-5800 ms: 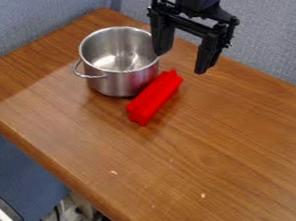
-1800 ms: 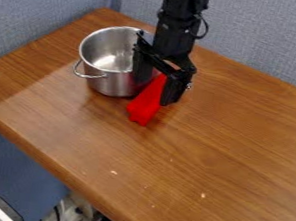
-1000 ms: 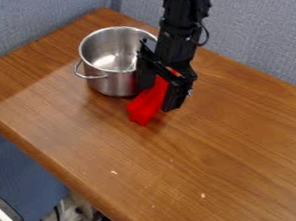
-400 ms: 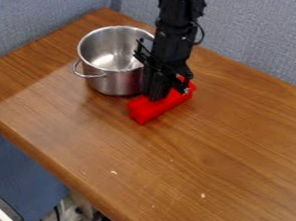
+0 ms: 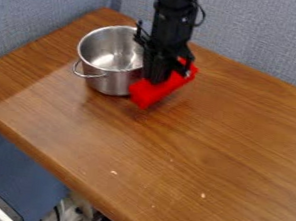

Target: Put the red object in the metal pot

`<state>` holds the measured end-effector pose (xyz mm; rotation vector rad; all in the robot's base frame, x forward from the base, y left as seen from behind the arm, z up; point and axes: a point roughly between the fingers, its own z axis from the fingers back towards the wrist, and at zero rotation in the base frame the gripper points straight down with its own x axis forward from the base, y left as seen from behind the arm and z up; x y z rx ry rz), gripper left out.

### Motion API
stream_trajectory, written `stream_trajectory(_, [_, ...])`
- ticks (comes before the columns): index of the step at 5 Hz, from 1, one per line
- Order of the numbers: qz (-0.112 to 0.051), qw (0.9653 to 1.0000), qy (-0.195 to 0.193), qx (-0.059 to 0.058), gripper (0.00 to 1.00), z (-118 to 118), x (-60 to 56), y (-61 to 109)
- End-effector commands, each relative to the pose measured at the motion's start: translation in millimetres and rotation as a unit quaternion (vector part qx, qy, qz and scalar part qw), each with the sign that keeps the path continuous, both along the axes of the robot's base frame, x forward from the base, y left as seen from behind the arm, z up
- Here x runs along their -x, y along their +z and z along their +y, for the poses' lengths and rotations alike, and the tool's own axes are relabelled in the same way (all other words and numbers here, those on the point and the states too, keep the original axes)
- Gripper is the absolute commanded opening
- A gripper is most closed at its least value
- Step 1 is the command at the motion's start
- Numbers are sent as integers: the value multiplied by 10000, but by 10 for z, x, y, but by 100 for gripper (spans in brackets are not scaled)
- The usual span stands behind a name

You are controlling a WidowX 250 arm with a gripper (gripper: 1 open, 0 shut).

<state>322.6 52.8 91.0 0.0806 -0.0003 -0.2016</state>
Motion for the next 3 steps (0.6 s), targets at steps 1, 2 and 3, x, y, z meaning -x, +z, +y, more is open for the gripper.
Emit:
stream_trajectory(1, [-672, 9972, 321, -96, 0, 257, -143, 495])
stream_trajectory(2, [-712, 9961, 514, -108, 0, 417, -198, 527])
stream_trajectory(3, [-783, 9935, 816, -149, 0, 703, -287, 573])
